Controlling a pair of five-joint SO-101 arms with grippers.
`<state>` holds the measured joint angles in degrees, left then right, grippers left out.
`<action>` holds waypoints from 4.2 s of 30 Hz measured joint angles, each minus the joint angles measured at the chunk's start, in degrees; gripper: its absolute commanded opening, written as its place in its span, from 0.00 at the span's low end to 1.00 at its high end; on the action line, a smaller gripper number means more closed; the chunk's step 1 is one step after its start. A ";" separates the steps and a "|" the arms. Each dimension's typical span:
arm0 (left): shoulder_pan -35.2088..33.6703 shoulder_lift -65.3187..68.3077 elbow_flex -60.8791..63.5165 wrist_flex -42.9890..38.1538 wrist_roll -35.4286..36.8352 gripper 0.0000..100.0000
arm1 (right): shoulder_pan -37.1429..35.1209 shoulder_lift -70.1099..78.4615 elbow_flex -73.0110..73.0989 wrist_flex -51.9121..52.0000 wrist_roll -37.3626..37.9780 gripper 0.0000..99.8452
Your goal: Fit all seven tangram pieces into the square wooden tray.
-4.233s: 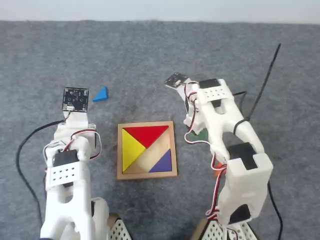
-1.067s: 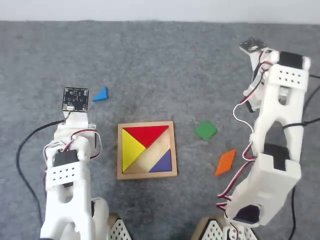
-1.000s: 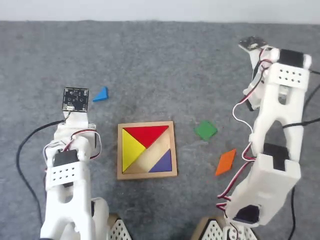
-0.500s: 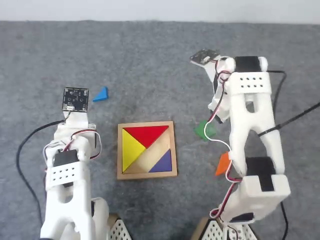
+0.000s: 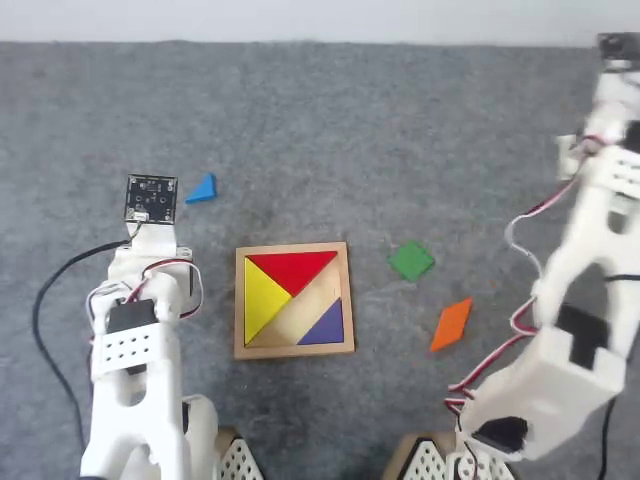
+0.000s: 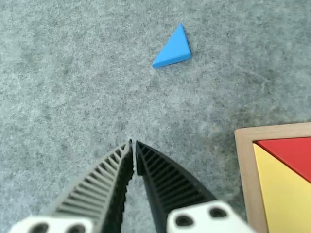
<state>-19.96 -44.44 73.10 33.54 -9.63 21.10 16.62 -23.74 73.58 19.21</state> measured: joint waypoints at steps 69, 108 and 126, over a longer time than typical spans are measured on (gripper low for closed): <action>0.00 0.00 0.00 0.00 0.00 0.01 | -38.07 -18.37 53.54 -10.29 19.60 0.28; 0.00 0.00 0.53 -0.09 0.00 0.01 | -33.14 -1.14 23.38 10.55 10.99 0.04; 0.09 0.00 0.53 -0.09 0.00 0.01 | -31.56 -34.73 11.43 17.85 4.13 0.04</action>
<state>-19.87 -44.44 73.63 33.45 -9.63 -10.46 -18.11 -12.31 91.43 23.34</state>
